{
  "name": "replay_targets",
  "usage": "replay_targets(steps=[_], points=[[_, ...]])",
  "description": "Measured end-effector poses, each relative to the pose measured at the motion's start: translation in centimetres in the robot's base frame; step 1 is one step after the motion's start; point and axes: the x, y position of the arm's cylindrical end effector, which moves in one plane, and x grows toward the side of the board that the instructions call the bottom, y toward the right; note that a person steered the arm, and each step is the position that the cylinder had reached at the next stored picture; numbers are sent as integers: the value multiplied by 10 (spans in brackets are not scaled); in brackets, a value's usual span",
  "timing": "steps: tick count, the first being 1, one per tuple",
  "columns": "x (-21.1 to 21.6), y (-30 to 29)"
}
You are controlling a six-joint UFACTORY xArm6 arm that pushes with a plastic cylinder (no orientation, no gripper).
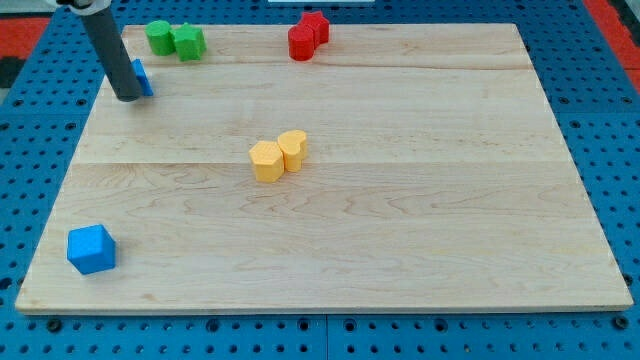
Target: Separate the green star and the green circle
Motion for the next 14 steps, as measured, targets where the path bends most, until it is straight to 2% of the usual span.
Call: replay_targets(steps=[2, 3, 5, 6, 8, 10, 12, 14], points=[[-1, 3], [6, 26], [-9, 141], [-28, 170], [-30, 206], [-59, 227], [-73, 188], [-131, 173]])
